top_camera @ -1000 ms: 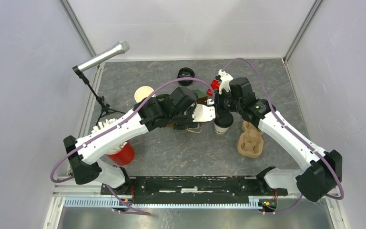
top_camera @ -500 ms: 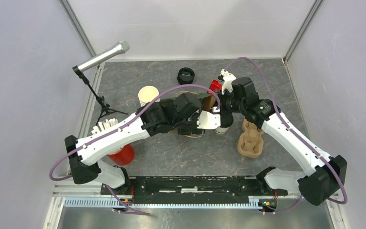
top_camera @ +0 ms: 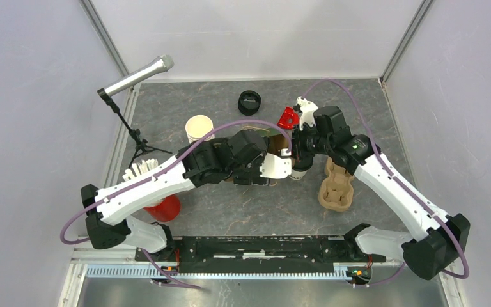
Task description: Pack the takeout coffee
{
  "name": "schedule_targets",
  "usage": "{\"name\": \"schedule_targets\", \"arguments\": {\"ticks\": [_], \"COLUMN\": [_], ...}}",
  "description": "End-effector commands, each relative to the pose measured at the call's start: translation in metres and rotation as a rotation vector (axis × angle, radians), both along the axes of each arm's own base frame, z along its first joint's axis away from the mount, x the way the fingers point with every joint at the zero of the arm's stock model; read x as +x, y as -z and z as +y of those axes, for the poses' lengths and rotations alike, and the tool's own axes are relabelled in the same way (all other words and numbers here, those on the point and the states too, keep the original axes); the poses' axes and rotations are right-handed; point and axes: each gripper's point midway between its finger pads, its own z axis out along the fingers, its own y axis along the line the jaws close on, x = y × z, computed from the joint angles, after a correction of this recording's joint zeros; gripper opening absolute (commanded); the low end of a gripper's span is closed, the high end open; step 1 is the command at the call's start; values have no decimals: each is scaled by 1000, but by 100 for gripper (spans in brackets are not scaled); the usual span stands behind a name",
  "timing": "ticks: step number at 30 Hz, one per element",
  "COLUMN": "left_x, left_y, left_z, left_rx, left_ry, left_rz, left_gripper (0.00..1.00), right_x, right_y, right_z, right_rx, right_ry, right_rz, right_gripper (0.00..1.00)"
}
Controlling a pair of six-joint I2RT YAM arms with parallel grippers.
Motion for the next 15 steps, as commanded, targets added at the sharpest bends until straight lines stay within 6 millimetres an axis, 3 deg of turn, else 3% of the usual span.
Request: {"name": "schedule_targets", "arguments": {"ticks": [1,7,11,15], "left_x": [0,-4,-11,-14], "left_y": [11,17,8,9], "left_z": [5,-2,-19,-24], "left_rx": [38,4,-87,-102], "left_ry": [-5,-13,2,3], "left_rz": [-12,31,80,103], "left_gripper": [51,50,50,50], "right_x": [-3,4,4,0], "right_y": [-17,-35,-41,-50], "right_z": [0,-3,-10,-2], "right_rx": [9,6,-27,16], "right_ry": [-33,2,22,-20], "right_rz": [-44,-78,-76,-85], "right_gripper": [0,2,0,0]}}
